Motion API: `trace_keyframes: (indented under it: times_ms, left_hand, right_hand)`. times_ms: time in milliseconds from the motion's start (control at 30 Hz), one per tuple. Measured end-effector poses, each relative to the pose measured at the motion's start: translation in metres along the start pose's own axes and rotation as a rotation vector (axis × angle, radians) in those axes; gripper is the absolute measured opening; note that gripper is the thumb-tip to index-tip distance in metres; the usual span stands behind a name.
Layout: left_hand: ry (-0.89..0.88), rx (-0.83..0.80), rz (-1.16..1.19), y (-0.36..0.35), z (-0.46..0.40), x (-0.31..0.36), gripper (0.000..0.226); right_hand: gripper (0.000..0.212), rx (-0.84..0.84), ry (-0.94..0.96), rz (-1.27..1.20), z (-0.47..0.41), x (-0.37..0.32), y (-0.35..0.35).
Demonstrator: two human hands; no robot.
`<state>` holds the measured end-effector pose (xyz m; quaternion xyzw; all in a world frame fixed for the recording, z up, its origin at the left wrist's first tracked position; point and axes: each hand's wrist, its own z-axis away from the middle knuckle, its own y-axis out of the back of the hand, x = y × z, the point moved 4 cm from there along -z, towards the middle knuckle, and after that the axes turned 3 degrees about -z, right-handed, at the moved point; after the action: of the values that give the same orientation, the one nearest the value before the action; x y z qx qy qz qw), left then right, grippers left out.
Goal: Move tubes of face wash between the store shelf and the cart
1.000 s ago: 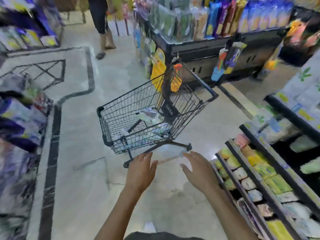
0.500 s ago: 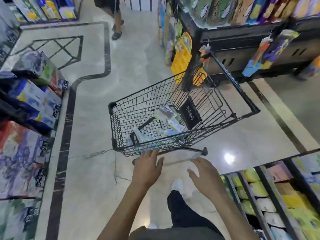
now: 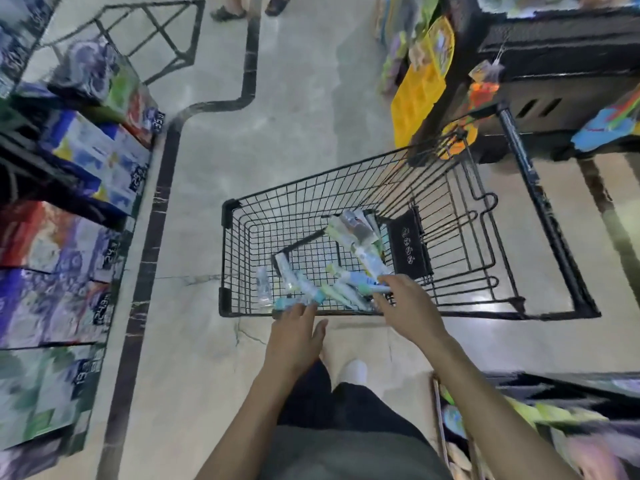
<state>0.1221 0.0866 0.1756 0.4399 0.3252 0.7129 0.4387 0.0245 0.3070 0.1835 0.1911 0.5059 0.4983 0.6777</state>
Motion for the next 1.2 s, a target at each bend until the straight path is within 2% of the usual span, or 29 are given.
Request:
trace_keyframes:
  times_ms: [200, 467, 567, 700, 767, 867, 1067, 1200]
  left_hand:
    - [0.012, -0.113, 0.033, -0.012, -0.09, -0.009, 0.048]
    - [-0.054, -0.279, -0.05, -0.072, -0.217, -0.025, 0.046]
    - [-0.066, -0.334, -0.089, -0.106, -0.26, -0.033, 0.05]
    - [-0.095, -0.392, -0.154, -0.16, -0.309, -0.047, 0.065]
    - [-0.121, -0.424, -0.197, -0.185, -0.328, -0.055, 0.066]
    - [-0.194, -0.42, -0.247, -0.218, -0.351, -0.068, 0.065]
    - [-0.379, -0.305, -0.294, -0.265, -0.368, -0.09, 0.059]
    - [-0.481, -0.24, -0.356, -0.269, -0.378, -0.091, 0.048]
  right_hand:
    - [0.049, -0.145, -0.114, 0.039, -0.097, 0.01, -0.02]
    - [0.052, -0.237, -0.25, 0.09, -0.2, 0.053, -0.077]
    - [0.05, -0.245, -0.241, 0.142, -0.238, 0.075, -0.102]
    - [0.058, -0.254, -0.137, 0.251, -0.287, 0.102, -0.144]
    - [0.06, -0.245, -0.105, 0.283, -0.305, 0.117, -0.166]
    - [0.065, -0.25, -0.09, 0.338, -0.321, 0.135, -0.197]
    - [0.099, -0.192, -0.151, 0.531, -0.334, 0.163, -0.237]
    - [0.092, -0.179, -0.147, 0.416, -0.346, 0.17, -0.223]
